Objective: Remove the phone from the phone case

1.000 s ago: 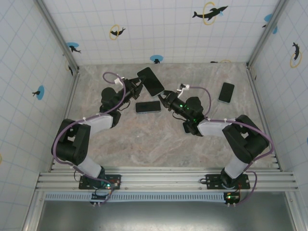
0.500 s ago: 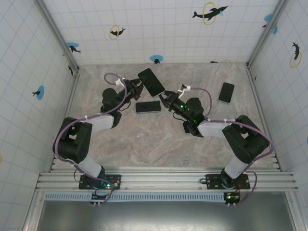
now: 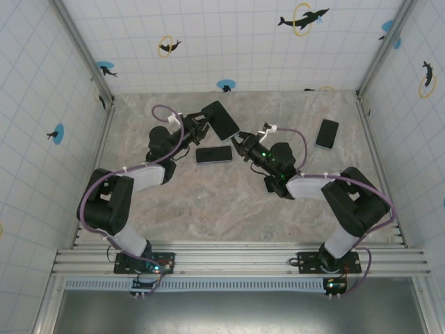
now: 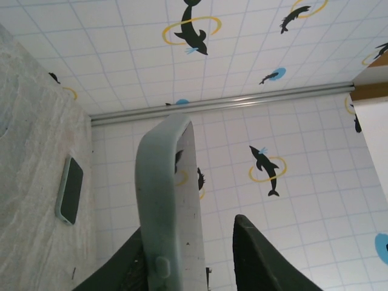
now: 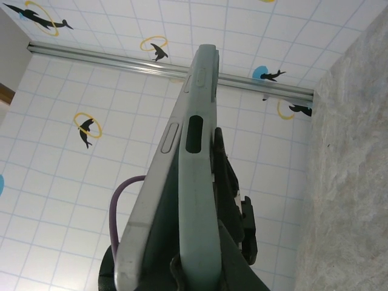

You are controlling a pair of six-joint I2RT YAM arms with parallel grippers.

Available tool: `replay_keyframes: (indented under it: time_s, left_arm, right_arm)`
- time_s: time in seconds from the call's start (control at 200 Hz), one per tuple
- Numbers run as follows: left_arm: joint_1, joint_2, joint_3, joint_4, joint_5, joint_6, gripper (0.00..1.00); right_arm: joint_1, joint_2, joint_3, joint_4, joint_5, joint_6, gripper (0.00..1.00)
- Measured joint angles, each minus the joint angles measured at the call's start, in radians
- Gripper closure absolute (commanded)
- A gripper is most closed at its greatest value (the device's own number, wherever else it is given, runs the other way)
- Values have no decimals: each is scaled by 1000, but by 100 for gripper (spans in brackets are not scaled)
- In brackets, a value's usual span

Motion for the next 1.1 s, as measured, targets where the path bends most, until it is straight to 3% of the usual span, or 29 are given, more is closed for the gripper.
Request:
replay_keyframes:
  time_s: [0.185,0.335,0.591,0.906,1.101]
  left_arm:
    - [-1,0,25,-23,3,16,43]
    - [-2,-5,25,-70,-4,53,38]
    - [-42,-92,-48,-143,-43,81,37]
    - [-211,-245,-154,-174,-173,52,38]
    - [-269,-270,-160,-177,-228,19,41]
  right_arm:
    - [-1,0,-8,21,4,8,100]
    - [-1,0,-8,31,19,8,100]
    - [-8,3,-8,36,56,7,100]
    - [-7,34,3,39,130,-8,100]
    - [0,46,8,39,156,-8,100]
